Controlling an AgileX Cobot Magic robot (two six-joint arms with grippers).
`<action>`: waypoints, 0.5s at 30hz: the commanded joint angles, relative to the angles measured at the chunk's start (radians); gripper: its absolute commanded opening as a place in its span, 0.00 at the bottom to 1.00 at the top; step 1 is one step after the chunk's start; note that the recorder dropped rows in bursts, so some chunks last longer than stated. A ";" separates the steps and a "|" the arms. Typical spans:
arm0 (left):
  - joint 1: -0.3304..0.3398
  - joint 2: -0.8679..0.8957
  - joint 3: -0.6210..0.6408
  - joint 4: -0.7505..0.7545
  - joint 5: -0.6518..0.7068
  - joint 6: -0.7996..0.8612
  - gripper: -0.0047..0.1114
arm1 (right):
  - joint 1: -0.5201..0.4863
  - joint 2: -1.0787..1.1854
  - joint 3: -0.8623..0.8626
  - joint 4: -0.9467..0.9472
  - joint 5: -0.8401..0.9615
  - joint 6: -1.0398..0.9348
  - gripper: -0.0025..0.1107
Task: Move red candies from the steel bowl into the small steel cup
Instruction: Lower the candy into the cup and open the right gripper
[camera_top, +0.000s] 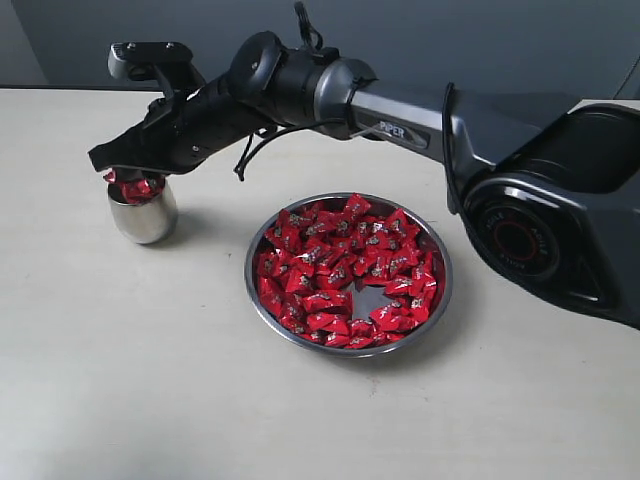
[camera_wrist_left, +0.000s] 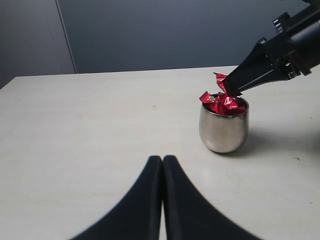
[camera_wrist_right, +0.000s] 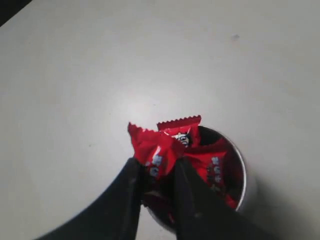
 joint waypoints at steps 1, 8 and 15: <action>0.001 -0.004 0.004 -0.002 0.001 -0.001 0.04 | -0.002 0.004 -0.006 -0.003 -0.029 0.008 0.01; 0.001 -0.004 0.004 -0.002 0.001 -0.001 0.04 | -0.002 0.028 -0.006 -0.001 -0.033 0.010 0.01; 0.001 -0.004 0.004 -0.002 0.001 -0.001 0.04 | -0.002 0.028 -0.006 -0.001 -0.050 0.010 0.01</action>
